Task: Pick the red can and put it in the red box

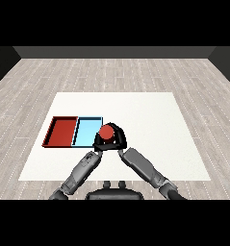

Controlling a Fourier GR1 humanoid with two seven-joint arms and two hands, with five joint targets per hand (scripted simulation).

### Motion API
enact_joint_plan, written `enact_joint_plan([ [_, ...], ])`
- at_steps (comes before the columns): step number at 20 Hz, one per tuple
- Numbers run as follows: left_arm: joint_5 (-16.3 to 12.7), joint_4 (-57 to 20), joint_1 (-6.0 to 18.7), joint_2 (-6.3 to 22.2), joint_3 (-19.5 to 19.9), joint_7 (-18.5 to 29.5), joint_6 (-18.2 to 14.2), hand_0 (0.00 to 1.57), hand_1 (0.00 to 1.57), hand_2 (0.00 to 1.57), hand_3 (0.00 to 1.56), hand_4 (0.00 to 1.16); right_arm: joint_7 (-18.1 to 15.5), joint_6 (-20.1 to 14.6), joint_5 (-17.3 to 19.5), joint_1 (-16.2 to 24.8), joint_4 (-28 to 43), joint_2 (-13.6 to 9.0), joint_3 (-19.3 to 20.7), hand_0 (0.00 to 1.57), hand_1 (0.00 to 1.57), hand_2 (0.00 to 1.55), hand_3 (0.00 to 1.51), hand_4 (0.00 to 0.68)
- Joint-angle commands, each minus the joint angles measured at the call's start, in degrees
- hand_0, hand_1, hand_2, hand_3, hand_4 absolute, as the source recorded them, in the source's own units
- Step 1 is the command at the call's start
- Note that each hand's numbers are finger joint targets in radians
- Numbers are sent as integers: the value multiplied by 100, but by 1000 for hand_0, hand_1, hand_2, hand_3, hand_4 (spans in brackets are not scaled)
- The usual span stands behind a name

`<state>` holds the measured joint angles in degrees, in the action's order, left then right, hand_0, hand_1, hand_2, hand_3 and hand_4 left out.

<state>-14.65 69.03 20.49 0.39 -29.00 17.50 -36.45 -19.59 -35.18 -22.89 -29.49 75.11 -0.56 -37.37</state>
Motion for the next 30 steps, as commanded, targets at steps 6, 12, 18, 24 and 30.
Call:
enact_joint_plan([
  [6,276,165,120,-38,245,-167,-78,1571,1571,1529,1455,1118,472,110,716,199,193,55,-12,0,0,0,0,0],
  [12,-31,-75,-24,-37,215,-44,-26,1571,1571,1571,1504,1144,541,404,783,231,229,28,527,0,0,0,0,0],
  [18,101,-29,-347,116,373,131,238,1571,1571,1571,1496,1142,801,520,871,455,1058,-444,981,0,0,0,0,0],
  [24,333,171,-157,464,622,-103,187,1571,1571,1571,1481,1140,369,1059,475,1208,2007,-1063,1713,0,0,0,0,0],
  [30,556,307,15,1578,1179,-553,237,1571,1571,1569,1467,1130,357,1101,396,2396,2531,-1542,1995,0,0,0,0,0],
])
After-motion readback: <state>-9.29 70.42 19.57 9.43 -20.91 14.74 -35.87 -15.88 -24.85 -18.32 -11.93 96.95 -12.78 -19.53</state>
